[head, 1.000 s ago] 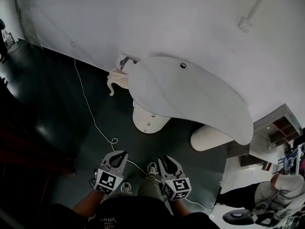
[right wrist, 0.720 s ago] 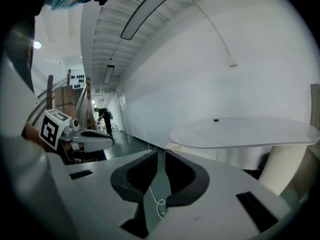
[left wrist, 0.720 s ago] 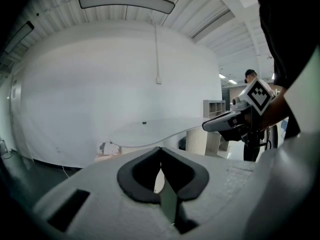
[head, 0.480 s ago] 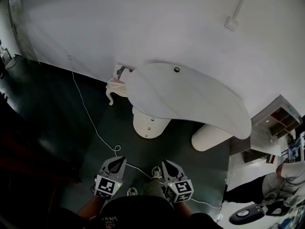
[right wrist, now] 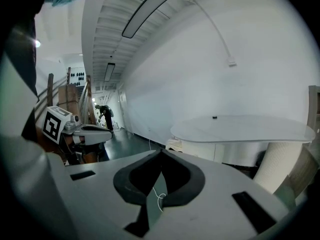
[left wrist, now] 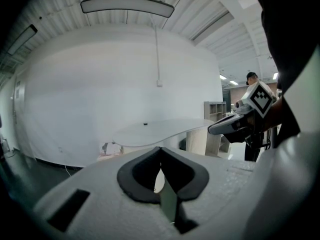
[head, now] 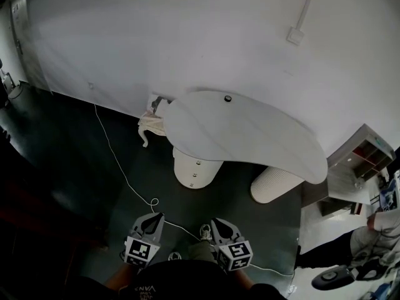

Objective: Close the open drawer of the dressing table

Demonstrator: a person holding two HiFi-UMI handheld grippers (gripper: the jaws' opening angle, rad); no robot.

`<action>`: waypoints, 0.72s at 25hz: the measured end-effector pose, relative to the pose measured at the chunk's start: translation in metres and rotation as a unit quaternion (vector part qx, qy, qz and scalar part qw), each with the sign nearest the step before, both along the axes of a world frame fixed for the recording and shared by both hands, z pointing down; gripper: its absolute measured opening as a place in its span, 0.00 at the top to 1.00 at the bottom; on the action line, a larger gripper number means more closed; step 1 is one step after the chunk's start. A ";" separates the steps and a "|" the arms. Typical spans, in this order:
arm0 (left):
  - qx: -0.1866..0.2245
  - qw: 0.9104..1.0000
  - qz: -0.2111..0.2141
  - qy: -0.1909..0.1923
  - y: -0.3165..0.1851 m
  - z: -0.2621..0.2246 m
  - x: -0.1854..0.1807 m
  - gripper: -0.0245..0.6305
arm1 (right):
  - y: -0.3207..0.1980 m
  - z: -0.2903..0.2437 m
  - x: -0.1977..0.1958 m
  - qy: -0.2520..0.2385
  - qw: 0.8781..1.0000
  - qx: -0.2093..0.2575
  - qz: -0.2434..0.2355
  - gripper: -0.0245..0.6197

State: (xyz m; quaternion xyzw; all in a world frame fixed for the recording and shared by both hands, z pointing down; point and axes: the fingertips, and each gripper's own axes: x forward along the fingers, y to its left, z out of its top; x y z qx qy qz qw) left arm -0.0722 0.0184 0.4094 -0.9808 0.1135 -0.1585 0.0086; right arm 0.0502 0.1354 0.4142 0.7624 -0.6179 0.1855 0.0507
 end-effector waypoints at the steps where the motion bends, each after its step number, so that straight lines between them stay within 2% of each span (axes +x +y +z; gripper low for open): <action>1: 0.003 1.000 0.001 0.001 0.002 0.000 0.000 0.93 | 0.001 0.001 -0.001 0.000 1.000 -0.001 -0.001 0.96; 3: 0.014 1.000 0.005 0.006 0.005 0.000 0.001 0.93 | 0.003 0.001 -0.003 0.001 1.000 -0.002 -0.005 0.96; 7: 0.003 1.000 0.005 -0.005 0.015 0.001 -0.001 0.93 | 0.004 0.002 -0.005 -0.002 1.000 -0.001 -0.008 0.96; 18: 0.013 1.000 0.006 -0.015 0.027 0.004 0.004 0.93 | 0.011 -0.003 0.001 -0.009 1.000 0.012 -0.006 0.96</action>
